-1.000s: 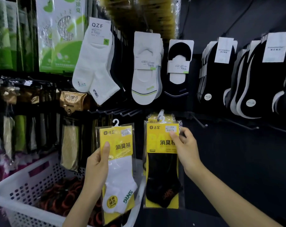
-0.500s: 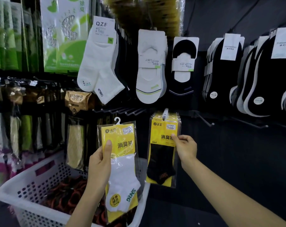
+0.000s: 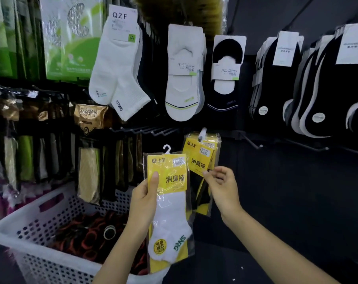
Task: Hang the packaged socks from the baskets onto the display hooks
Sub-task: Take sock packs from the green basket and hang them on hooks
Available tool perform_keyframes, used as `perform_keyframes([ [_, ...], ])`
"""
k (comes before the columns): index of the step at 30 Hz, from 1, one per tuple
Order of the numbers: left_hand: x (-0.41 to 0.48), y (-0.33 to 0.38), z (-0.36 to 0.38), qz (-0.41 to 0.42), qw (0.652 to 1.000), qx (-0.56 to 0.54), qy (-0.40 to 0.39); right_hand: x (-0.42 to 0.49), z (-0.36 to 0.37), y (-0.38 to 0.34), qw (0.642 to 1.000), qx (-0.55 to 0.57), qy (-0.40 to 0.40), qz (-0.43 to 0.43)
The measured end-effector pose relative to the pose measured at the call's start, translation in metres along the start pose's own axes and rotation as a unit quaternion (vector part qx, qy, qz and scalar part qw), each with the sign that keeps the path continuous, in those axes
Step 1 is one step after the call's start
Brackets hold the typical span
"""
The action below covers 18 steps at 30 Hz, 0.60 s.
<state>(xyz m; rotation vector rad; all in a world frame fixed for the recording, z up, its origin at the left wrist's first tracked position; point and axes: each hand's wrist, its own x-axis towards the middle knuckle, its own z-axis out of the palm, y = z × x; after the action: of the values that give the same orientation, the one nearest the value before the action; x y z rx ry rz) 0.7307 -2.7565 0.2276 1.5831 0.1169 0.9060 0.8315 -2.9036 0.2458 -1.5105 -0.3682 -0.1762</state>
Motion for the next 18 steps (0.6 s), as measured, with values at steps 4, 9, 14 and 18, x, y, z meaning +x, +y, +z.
perform_keyframes([
  [4,0.002,-0.004,0.005,-0.040,0.999,-0.016,-0.004,0.022,0.002,-0.010,1.000,-0.017,0.007,-0.001],
  [9,0.005,0.000,0.003,-0.010,0.999,-0.010,0.028,0.043,0.001,-0.016,0.999,-0.016,-0.042,0.007],
  [14,0.008,0.002,-0.013,0.062,0.992,0.048,0.096,0.034,-0.008,-0.022,0.995,-0.007,-0.084,-0.053],
  [18,0.010,0.004,-0.018,0.055,0.995,0.054,0.070,0.016,-0.018,-0.036,0.989,0.027,-0.129,-0.066],
])
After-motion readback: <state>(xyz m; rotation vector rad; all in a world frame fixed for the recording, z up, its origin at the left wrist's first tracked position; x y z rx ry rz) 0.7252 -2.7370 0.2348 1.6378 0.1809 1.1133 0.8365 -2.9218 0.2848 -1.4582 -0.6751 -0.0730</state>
